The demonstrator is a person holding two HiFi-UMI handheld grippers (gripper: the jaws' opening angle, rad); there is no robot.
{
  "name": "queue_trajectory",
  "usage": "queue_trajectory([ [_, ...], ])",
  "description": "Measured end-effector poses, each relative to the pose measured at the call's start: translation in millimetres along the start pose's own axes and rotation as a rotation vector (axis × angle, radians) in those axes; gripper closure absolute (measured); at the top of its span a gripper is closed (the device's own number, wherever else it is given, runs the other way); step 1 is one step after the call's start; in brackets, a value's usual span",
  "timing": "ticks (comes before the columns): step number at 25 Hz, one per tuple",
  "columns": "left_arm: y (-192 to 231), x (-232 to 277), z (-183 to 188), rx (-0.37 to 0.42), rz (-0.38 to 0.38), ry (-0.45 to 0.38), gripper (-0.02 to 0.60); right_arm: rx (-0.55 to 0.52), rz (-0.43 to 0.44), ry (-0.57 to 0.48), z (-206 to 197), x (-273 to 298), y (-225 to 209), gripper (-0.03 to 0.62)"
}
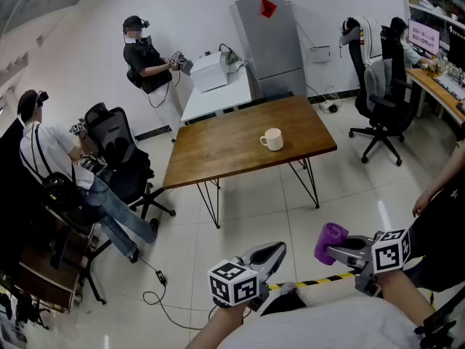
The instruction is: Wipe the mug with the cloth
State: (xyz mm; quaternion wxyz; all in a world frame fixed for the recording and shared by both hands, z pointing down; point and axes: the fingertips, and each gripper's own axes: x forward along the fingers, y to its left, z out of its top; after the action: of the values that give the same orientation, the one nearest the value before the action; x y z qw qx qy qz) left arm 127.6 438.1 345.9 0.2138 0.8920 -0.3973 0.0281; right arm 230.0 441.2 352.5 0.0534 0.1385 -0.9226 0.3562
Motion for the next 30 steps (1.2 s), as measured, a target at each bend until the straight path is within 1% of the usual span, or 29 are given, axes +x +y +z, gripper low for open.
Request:
queue_trajectory([
  [6, 50, 16, 11, 0.011, -0.032, -0.038, 0.581, -0.011, -0.002, 0.018, 20, 40, -33, 0.480],
  [10, 96, 38, 29, 0.024, -0.060, -0.045, 0.581, -0.019, -0.019, 0.025, 53, 76, -67, 0.480],
  [11, 112, 44, 37, 0.025, -0.063, -0.043, 0.581, -0.023, -0.027, 0.029, 65, 88, -76, 0.480],
  [14, 168, 57, 65, 0.016, -0.073, -0.038, 0.581, 0.013, -0.026, 0.034, 98, 133, -99, 0.480],
  [20, 298, 88, 119, -0.005, -0.105, -0.010, 0.581, 0.060, -0.053, 0.022, 175, 233, -159, 0.480],
  [24, 370, 119, 156, -0.003, -0.127, 0.022, 0.581, 0.081, -0.097, 0.007, 228, 280, -200, 0.480],
  [27, 413, 141, 182, 0.010, -0.164, 0.053, 0.581, 0.116, -0.128, -0.028, 268, 308, -226, 0.480],
  [30, 432, 160, 201, 0.017, -0.226, 0.051, 0.581, 0.139, -0.157, -0.054, 293, 319, -247, 0.480],
])
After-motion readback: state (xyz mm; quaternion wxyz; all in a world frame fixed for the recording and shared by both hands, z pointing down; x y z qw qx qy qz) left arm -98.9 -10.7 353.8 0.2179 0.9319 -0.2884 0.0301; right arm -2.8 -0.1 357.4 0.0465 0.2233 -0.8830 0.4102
